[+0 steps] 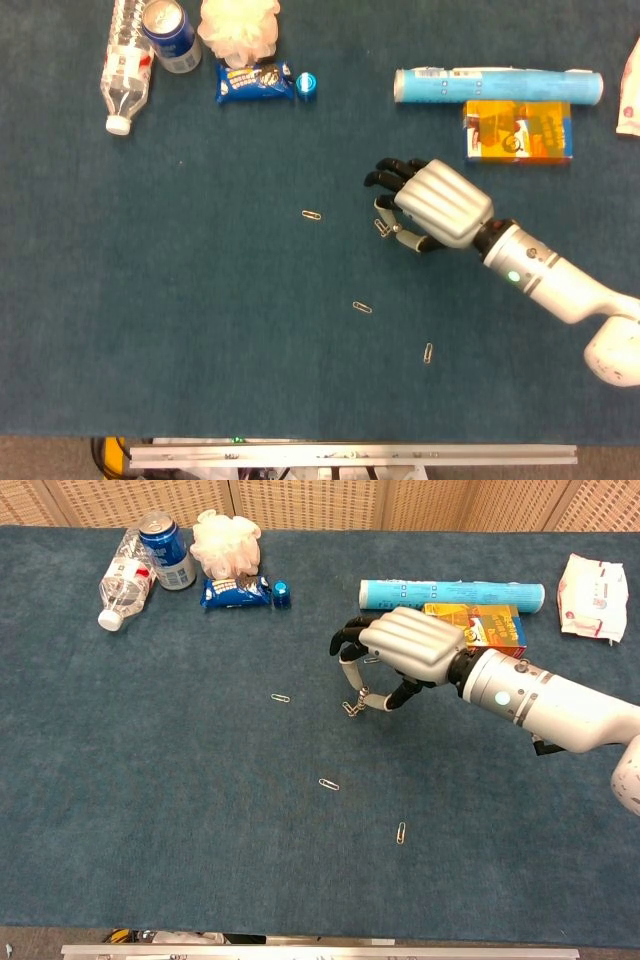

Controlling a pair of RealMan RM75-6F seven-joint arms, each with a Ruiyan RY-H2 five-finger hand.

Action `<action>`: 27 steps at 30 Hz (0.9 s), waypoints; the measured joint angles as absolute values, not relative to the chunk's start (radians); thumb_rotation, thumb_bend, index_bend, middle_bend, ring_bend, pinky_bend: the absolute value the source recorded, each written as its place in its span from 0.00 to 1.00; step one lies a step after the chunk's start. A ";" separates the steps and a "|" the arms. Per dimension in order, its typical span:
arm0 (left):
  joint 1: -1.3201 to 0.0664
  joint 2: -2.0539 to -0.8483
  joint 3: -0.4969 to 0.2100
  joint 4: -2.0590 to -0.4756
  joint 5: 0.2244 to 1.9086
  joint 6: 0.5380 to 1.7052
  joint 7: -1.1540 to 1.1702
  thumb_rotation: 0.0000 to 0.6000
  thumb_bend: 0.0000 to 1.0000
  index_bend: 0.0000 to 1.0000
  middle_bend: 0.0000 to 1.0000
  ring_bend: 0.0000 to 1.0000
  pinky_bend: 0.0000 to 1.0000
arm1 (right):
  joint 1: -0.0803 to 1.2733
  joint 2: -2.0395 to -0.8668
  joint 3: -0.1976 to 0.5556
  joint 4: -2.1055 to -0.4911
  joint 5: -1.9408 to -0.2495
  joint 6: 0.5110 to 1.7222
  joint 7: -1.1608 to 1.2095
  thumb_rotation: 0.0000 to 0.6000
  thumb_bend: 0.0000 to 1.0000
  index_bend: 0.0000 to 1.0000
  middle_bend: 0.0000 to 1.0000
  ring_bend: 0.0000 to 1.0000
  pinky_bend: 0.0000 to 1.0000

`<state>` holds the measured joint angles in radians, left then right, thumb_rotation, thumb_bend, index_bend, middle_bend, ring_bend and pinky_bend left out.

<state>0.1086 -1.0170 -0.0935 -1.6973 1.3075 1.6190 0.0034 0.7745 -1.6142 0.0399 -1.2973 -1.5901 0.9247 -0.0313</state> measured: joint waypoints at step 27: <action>0.110 -1.018 -0.100 -1.697 1.301 1.612 0.009 1.00 0.05 0.31 0.35 0.33 0.45 | 0.791 -1.626 0.029 -1.278 -1.592 0.935 0.004 1.00 0.30 0.59 0.27 0.17 0.37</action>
<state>0.1103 -1.0178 -0.0997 -1.6971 1.3012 1.6120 0.0091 0.7907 -1.6260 0.0287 -1.2783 -1.5920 0.9351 0.0037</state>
